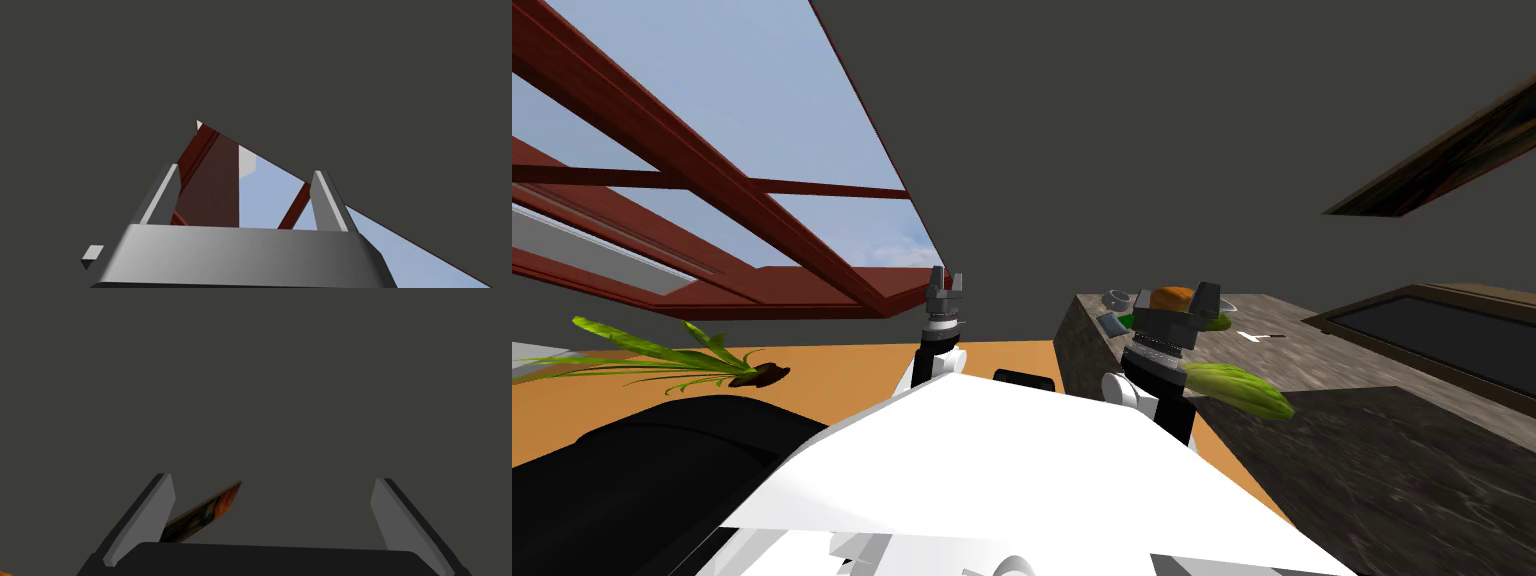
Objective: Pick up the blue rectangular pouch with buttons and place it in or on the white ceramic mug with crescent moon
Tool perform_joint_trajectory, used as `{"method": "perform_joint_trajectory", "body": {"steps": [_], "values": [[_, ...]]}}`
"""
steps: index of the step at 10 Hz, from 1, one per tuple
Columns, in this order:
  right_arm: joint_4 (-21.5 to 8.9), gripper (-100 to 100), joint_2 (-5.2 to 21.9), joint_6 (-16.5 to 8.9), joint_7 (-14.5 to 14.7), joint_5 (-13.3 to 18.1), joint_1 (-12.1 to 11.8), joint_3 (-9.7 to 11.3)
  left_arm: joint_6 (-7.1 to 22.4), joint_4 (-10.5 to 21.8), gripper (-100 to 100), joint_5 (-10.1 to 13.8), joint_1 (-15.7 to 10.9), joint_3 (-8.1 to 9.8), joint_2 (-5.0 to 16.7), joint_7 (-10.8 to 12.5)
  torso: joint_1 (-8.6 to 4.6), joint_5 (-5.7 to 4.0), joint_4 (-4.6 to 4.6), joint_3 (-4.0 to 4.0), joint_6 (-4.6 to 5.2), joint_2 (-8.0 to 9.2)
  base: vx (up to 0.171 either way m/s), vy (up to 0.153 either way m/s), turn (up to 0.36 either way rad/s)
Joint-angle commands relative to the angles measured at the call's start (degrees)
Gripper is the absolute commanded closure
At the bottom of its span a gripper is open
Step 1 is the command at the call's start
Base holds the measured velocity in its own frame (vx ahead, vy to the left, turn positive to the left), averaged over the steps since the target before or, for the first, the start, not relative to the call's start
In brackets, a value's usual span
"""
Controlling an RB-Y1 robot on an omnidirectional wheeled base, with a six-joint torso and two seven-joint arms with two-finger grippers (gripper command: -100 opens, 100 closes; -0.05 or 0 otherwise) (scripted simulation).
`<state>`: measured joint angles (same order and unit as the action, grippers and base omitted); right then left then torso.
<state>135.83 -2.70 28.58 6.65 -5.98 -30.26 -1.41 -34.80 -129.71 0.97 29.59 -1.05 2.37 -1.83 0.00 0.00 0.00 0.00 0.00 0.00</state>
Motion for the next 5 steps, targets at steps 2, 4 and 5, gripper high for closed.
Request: {"method": "perform_joint_trajectory", "body": {"steps": [2, 4, 5], "values": [[-0.9, -100, 2.9, -1.3, -0.4, -2.8, -0.1, -1.4, 0.0, 0.0, 0, 0.0, 0.0, 0.00, 0.0, 0.0, 0.00, 0.00, 0.00, 0.02, -0.01, 0.03, -0.015, 0.003, 0.051], [-2.0, -100, 4.9, -2.9, -1.0, -5.9, -0.1, -2.9, 0.0, 0.0, 0, 0.0, 0.0, 0.00, 0.0, 0.0, -0.02, 0.00, 0.02, 0.05, -0.01, 0.08, -0.024, 0.001, 0.056], [-2.7, -100, 5.9, -3.8, -1.3, -7.8, 0.0, -3.8, 0.0, 0.0, 0, 0.0, 0.0, 0.00, 0.0, 0.0, -0.03, -0.01, 0.02, 0.05, -0.01, 0.08, -0.025, -0.007, 0.058]]}}
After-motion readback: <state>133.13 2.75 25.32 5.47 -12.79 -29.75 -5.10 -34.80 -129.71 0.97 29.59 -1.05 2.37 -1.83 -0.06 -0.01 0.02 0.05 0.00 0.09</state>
